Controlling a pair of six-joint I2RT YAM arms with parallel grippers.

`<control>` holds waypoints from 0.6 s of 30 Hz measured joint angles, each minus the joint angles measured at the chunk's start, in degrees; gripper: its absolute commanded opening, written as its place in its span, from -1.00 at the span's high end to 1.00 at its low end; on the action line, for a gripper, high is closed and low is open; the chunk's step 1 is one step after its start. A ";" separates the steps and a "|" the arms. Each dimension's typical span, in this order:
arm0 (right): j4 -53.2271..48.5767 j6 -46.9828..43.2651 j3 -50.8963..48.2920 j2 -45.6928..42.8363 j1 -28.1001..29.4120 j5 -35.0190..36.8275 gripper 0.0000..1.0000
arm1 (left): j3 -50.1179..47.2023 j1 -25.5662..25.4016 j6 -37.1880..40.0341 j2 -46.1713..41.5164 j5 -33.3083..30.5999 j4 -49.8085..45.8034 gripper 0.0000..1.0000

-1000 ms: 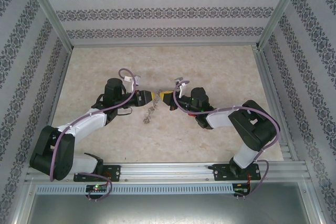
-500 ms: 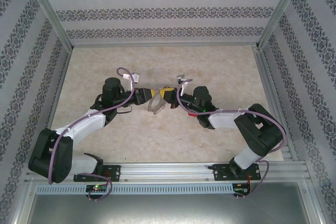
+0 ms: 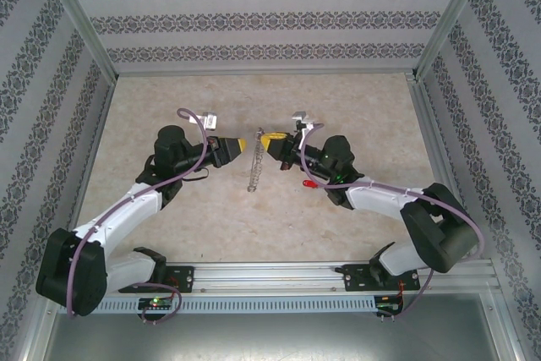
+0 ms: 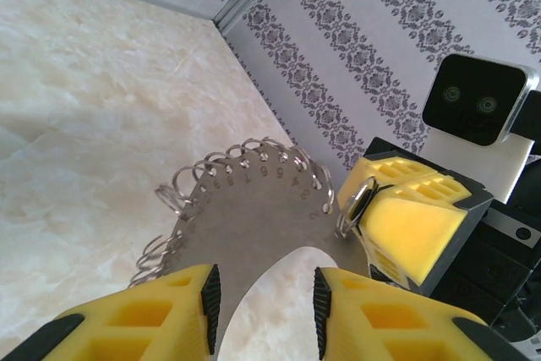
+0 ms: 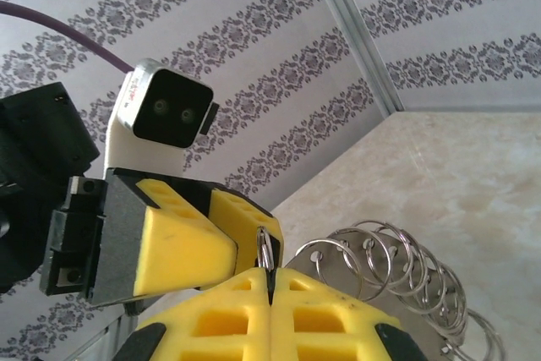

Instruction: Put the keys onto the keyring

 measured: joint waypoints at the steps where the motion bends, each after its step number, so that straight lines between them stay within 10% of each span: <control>1: 0.00 0.02 0.20 -0.28 -0.15 -0.83 1.00 | 0.00 0.00 -0.35 -0.28 0.04 0.15 0.25; 18: 0.07 0.22 6.84 -2.64 -6.12 -19.89 1.00 | 1.05 -0.17 -2.34 -0.52 1.90 1.84 0.22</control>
